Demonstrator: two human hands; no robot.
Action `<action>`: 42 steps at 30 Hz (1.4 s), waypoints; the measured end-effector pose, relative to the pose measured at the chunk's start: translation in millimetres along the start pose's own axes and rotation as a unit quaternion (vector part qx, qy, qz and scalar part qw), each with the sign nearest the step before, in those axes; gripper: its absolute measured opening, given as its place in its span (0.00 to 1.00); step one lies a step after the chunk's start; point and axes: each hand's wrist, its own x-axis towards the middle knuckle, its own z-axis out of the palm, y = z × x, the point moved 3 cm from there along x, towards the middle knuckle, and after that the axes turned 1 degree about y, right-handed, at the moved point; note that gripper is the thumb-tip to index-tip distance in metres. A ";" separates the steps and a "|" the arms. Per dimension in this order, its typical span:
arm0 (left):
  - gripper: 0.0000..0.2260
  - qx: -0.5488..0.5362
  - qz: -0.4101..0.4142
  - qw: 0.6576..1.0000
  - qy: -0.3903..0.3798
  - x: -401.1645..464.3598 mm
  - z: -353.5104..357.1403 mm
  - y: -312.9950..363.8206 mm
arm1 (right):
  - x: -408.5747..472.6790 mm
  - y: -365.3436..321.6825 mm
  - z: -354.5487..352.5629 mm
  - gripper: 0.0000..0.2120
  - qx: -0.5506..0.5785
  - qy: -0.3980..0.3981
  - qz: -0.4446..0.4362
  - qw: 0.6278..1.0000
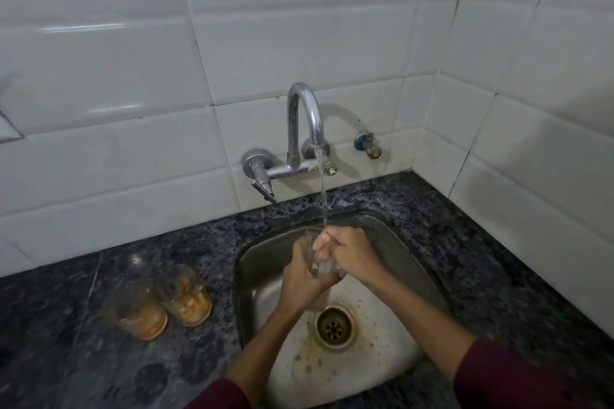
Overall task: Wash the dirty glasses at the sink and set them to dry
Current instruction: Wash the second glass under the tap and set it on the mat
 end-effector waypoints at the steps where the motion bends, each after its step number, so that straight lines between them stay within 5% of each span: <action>1: 0.38 -0.072 -0.012 0.996 -0.051 2.7 -2.8 -3.3 | -0.4 1.3 -4.7 0.15 0.047 -0.008 -0.012 0.999; 4: 0.38 -0.318 -0.081 0.919 -0.218 1.0 -11.1 -12.8 | -9.5 0.1 -17.9 0.14 0.206 -0.064 -0.034 0.976; 6: 0.37 -0.350 -0.119 0.889 -0.269 -2.4 -11.9 -16.1 | -13.1 -2.0 -17.5 0.13 0.245 -0.090 -0.034 0.965; 10: 0.34 -0.298 -0.106 0.930 -0.187 -4.7 -8.0 -14.2 | -7.2 4.6 -8.7 0.15 0.170 -0.069 -0.033 0.982; 13: 0.32 -0.127 -0.043 0.988 -0.075 -3.3 -5.6 -7.6 | -4.5 4.7 -5.1 0.16 0.075 -0.019 -0.027 0.997; 17: 0.38 0.043 -0.004 0.999 0.002 -7.6 1.5 0.0 | -6.7 -4.4 0.1 0.15 0.023 0.025 -0.002 0.999; 20: 0.37 -0.096 -0.010 0.990 -0.101 -2.5 -2.0 -7.3 | -7.5 -1.4 -9.6 0.16 0.107 -0.005 -0.007 0.994; 23: 0.33 -0.325 -0.093 0.912 -0.232 0.2 -6.7 -11.8 | -12.3 3.8 -13.9 0.14 0.224 -0.070 -0.014 0.972; 28: 0.31 -0.242 -0.078 0.956 -0.146 5.2 -1.0 -8.1 | -6.0 7.9 -13.4 0.16 0.137 -0.035 -0.033 0.989; 31: 0.31 -0.079 -0.039 0.996 -0.032 5.2 0.0 1.0 | -2.1 2.7 -9.9 0.14 0.026 0.007 -0.033 0.999; 34: 0.36 0.049 -0.011 0.998 0.039 -0.3 4.8 10.5 | -2.1 -3.4 -4.8 0.12 -0.001 0.033 -0.009 0.999; 38: 0.37 -0.069 -0.030 0.994 -0.084 4.9 -2.2 4.6 | -4.0 4.5 -16.1 0.15 0.151 -0.010 0.004 0.988; 40: 0.33 -0.247 -0.073 0.950 -0.178 6.8 -6.4 0.1 | -8.7 6.5 -19.2 0.15 0.228 -0.053 0.008 0.972; 42: 0.30 -0.290 -0.102 0.928 -0.209 6.3 -5.7 -1.0 | -12.6 5.5 -17.1 0.15 0.241 -0.063 0.009 0.968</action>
